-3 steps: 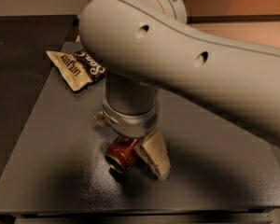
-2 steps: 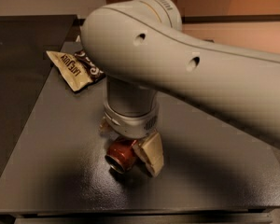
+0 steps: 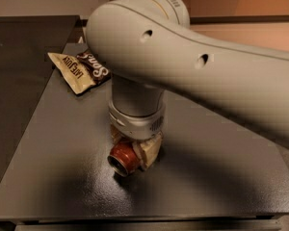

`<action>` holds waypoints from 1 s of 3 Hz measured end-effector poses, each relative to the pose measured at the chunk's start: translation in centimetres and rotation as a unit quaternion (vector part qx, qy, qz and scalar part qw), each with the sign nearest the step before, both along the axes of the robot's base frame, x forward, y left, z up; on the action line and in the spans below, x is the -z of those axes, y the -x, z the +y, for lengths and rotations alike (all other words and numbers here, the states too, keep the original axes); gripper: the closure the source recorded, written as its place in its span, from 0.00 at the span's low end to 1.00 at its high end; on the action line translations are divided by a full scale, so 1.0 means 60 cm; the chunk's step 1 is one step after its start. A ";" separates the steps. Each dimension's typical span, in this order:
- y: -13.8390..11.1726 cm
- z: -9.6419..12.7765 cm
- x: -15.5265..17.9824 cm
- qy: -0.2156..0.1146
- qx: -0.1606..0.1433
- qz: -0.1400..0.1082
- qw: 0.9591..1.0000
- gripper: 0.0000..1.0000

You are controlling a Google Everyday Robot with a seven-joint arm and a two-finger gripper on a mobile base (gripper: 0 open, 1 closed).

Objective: Place coke can upright

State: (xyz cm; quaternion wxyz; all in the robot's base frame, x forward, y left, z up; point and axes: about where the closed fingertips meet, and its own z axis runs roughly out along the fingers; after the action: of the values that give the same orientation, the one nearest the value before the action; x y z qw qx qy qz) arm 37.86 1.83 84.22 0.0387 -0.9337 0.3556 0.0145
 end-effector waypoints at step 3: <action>-0.097 0.010 -0.113 -0.137 0.112 0.080 0.981 1.00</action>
Offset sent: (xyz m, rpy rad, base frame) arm 0.0723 0.0042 0.0820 0.3014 0.1776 -0.2531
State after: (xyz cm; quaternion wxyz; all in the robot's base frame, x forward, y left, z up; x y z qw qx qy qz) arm 43.71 2.41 91.02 0.1387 -0.8698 0.4543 0.1334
